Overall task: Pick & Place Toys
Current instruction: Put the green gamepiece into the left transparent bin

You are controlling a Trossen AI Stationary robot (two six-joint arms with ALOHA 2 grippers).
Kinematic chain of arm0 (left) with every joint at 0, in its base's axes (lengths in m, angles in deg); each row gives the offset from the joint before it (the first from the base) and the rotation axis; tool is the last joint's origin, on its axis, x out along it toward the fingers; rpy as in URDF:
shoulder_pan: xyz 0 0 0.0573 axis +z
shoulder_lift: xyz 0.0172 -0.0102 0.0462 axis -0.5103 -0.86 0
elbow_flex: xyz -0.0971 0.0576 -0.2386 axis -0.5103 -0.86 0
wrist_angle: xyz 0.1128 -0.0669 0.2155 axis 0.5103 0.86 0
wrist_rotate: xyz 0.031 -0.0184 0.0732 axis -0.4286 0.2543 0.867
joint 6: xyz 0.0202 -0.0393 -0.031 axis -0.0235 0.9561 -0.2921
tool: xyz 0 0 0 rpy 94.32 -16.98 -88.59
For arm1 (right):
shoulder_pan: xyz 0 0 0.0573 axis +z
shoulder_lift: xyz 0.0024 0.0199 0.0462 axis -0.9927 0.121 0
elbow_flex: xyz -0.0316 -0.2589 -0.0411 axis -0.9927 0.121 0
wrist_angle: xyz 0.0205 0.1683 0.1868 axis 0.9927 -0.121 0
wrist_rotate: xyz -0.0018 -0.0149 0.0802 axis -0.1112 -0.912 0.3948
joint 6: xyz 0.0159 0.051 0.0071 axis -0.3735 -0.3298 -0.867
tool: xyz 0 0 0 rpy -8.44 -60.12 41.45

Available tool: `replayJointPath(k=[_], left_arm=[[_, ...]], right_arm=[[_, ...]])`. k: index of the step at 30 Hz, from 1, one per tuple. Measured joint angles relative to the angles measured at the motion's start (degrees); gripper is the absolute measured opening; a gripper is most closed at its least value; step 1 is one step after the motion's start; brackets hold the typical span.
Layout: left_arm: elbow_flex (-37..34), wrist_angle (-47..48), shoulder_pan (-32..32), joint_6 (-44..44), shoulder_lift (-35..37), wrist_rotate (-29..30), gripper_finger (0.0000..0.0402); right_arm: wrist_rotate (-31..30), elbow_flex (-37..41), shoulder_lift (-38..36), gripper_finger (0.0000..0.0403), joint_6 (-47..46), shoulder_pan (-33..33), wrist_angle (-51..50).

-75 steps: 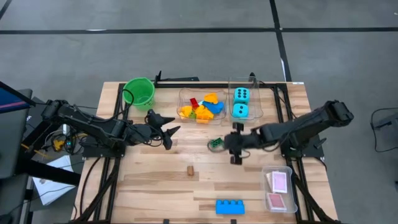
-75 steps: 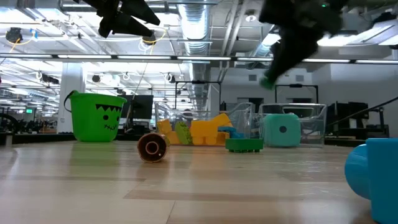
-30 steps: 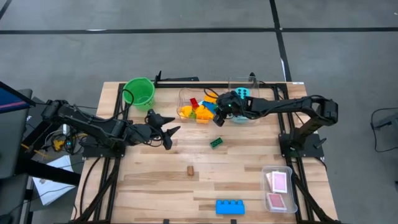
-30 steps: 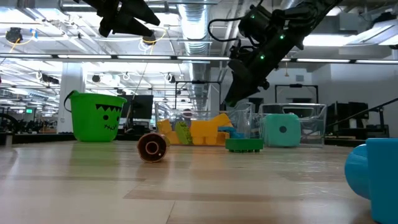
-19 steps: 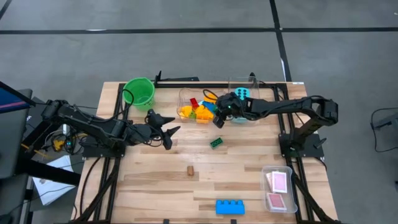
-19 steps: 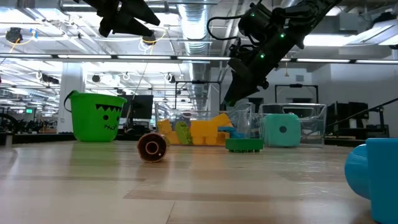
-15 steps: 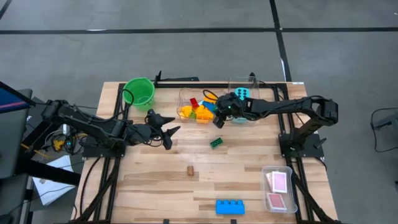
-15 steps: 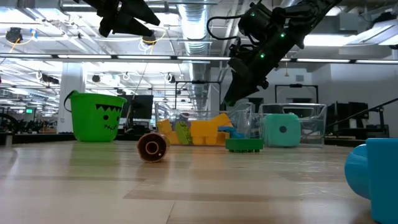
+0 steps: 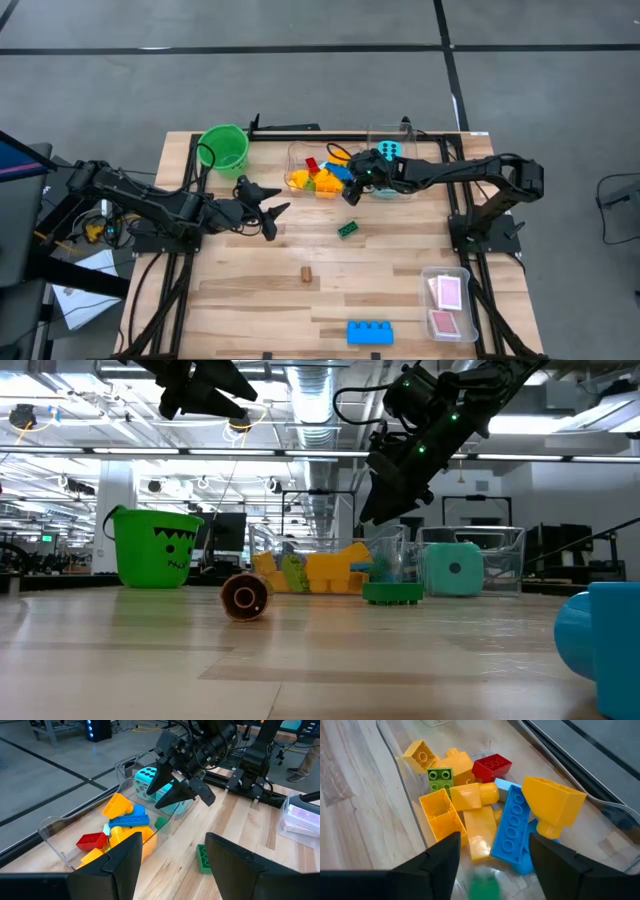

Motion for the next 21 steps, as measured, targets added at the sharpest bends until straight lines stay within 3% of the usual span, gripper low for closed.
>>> replayJointPath(k=[5,21], left_arm=[[0.0,0.0,0.0,0.0,0.0,0.0,0.0213],[0.0,0.0,0.0,-0.09,0.0,0.0,0.0213]], right_arm=[[-0.04,0.0,0.0,0.0245,0.0,0.0,0.0],[1.99,0.0,0.0,0.0245,1.12,4.42,-0.03]])
